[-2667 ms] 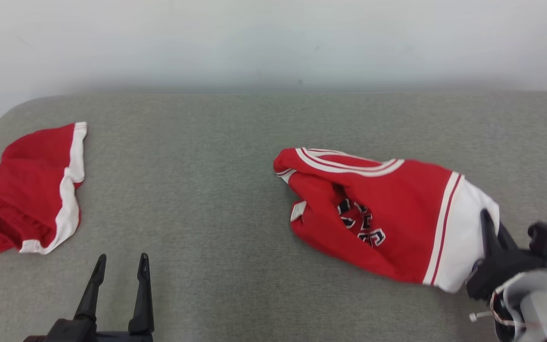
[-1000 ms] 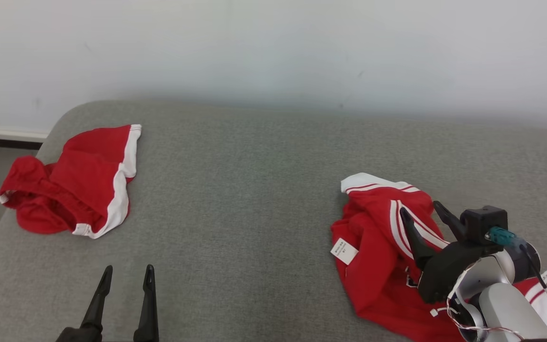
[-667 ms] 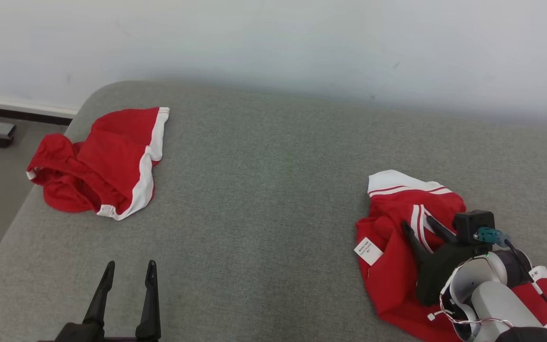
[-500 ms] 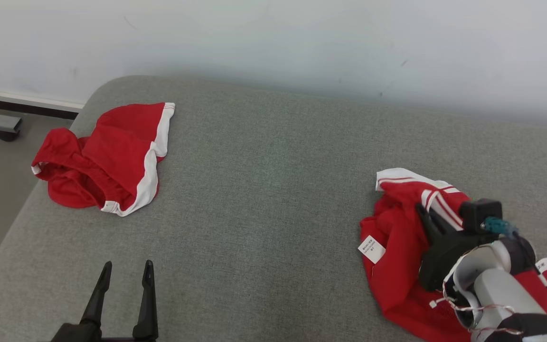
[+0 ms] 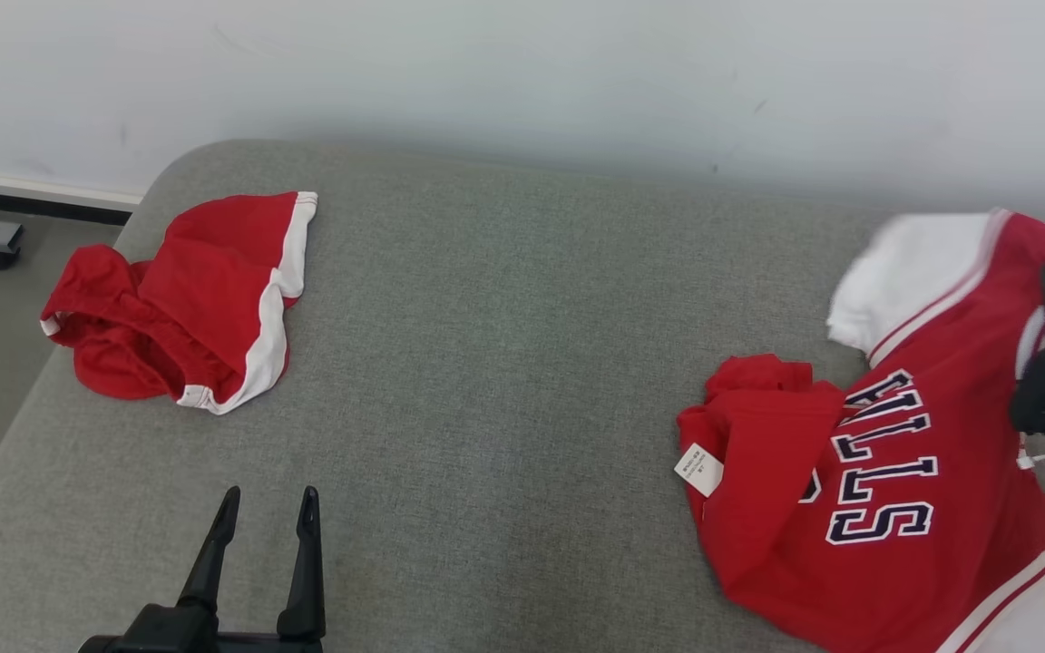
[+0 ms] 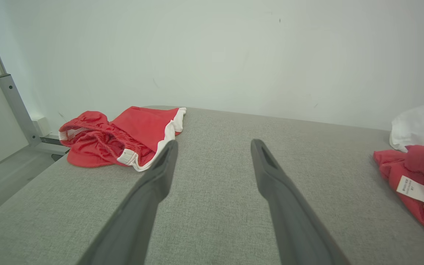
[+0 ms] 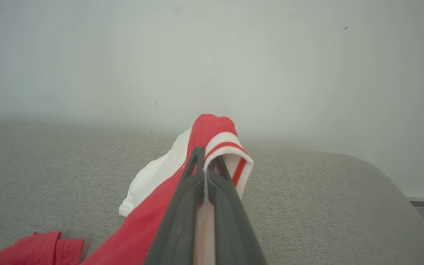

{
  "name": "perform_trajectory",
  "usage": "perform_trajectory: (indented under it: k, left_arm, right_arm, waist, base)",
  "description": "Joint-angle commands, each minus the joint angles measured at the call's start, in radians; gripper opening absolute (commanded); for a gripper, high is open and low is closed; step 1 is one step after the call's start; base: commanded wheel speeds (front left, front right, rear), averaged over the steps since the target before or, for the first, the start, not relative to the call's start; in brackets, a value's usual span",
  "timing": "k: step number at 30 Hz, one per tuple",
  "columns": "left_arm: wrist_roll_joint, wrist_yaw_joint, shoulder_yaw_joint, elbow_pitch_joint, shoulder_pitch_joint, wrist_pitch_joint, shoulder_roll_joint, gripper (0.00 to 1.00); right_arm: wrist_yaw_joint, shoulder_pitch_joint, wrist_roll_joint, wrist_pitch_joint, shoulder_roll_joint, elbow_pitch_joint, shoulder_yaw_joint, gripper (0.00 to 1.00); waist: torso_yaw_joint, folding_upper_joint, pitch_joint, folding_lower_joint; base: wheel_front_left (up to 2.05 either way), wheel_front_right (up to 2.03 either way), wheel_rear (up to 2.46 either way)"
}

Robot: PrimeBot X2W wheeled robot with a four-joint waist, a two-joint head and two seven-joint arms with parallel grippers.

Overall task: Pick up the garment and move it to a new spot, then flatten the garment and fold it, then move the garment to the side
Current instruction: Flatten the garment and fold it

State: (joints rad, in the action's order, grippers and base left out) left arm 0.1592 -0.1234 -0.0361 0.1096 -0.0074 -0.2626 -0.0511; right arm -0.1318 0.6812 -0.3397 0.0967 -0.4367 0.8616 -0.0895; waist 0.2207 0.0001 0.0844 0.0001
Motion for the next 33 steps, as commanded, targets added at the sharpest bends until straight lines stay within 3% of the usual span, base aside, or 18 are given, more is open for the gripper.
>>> perform_trajectory:
  k: [1, 3, 4, 5, 15, 25, 33]
  left_arm:
    - [0.002, -0.002, -0.003, 0.005, -0.011, -0.003, 0.001, 1.0]
    - [0.003, -0.002, -0.007, 0.008, -0.014, -0.003, 0.001, 1.0]
    - [0.002, -0.003, -0.008, 0.011, -0.016, -0.003, 0.001, 1.0]
    - [0.002, -0.003, -0.008, 0.013, -0.017, -0.003, 0.001, 1.0]
    - [-0.019, -0.006, 0.019, 0.019, 0.017, -0.003, 0.001, 1.0]
    - [-0.024, -0.008, 0.034, 0.008, 0.037, -0.003, 0.001, 1.0]
    - [-0.017, -0.005, 0.025, 0.006, 0.031, -0.003, 0.001, 1.0]
  right_arm:
    - [0.002, 0.015, 0.014, -0.007, -0.013, 0.031, 0.013, 0.0]
    - [0.002, 0.027, 0.029, -0.019, -0.025, 0.089, 0.034, 0.18]
    - [0.002, 0.032, 0.042, -0.027, -0.031, 0.12, 0.043, 0.44]
    - [0.002, 0.04, 0.051, -0.029, -0.033, 0.144, 0.051, 1.0]
    - [0.002, 0.056, 0.081, 0.1, 0.024, 0.178, 0.074, 1.0]
    - [0.002, 0.004, 0.05, 0.067, 0.053, 0.151, 0.013, 1.0]
    - [0.002, -0.048, -0.011, 0.027, 0.058, 0.134, -0.023, 1.0]
  waist:
    - [0.007, -0.0001, 0.009, -0.0001]
    - [0.011, -0.0001, 0.013, -0.0001]
    - [0.012, -0.0001, 0.014, -0.0001]
    - [0.013, -0.0001, 0.014, -0.0001]
    - [-0.041, -0.0001, -0.041, -0.0001]
    - [-0.113, -0.0001, -0.063, -0.0001]
    - [-0.131, -0.0001, -0.055, -0.0001]
  base:
    - [0.0, 0.0, 0.0]
    - [0.0, 0.0, 0.0]
    - [0.0, 0.0, 0.0]
    - [0.0, 0.0, 0.0]
    - [0.0, 0.0, 0.0]
    - [0.0, 0.0, 0.0]
    - [0.0, 0.0, 0.0]
